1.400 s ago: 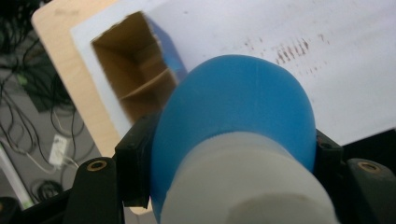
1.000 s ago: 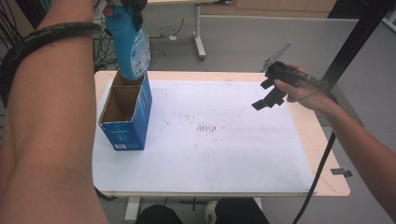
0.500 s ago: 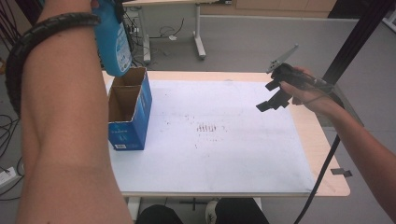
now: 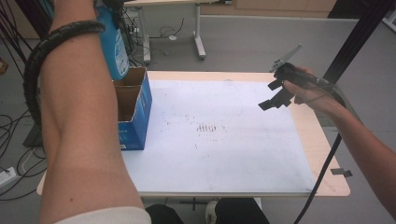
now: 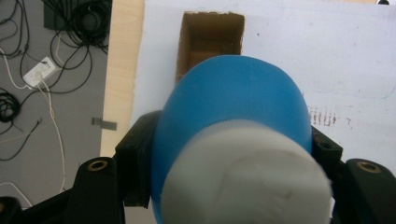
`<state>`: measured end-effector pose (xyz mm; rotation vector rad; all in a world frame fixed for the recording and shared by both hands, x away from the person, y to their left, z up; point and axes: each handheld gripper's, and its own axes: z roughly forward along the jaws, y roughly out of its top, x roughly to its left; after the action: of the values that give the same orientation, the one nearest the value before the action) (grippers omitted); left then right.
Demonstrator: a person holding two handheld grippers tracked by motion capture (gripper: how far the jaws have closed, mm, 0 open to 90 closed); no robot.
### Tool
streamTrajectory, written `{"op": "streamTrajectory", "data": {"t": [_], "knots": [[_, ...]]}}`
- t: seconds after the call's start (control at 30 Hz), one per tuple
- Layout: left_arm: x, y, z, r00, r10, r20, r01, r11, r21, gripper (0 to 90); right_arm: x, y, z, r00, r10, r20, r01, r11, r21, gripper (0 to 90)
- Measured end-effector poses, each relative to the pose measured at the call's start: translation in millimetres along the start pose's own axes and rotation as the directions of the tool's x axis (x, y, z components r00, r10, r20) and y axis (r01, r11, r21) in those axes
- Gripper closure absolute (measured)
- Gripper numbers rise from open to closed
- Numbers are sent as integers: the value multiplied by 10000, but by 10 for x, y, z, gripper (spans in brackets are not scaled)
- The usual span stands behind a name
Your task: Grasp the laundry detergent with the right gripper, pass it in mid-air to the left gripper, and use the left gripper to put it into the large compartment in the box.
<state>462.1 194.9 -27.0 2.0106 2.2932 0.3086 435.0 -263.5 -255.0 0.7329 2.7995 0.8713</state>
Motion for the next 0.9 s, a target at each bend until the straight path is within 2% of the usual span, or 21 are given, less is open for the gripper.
{"op": "streamTrajectory", "data": {"t": [0.4, 0.9], "knots": [[63, 11, 157, 10000, 7, 74, -9, 9998, 185, 357, -14, 1, 36, 10000, -5, -36, 5, 10000, 58, 5], [109, -41, 330, 9998, -21, 193, 15, 9996, 292, 358, 17, 12, -7, 10000, -61, 29, 61, 10000, 70, 5]]}}
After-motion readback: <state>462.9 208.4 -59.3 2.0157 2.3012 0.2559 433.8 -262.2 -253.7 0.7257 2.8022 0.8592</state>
